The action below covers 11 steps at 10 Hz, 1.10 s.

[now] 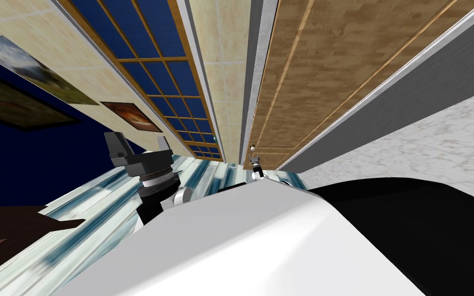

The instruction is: Pull the door open

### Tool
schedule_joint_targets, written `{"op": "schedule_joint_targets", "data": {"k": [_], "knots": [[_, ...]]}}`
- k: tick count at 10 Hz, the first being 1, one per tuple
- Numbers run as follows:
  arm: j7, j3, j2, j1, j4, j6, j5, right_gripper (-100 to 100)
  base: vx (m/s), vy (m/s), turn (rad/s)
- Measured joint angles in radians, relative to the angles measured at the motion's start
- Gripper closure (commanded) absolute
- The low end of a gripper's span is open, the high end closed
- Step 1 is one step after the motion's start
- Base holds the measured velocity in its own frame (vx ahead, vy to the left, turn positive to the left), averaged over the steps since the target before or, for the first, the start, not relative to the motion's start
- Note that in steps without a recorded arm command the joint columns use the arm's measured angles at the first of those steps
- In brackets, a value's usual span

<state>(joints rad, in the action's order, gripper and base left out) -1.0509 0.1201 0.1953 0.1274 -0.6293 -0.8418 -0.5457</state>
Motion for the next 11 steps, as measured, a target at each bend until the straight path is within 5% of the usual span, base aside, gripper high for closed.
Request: {"op": "schedule_joint_targets", "data": {"k": [11], "knots": [[-0.262,0.030,0.007,0.007,-0.001,-0.001,-0.089,-100,-0.036,-0.016,0.034]]}}
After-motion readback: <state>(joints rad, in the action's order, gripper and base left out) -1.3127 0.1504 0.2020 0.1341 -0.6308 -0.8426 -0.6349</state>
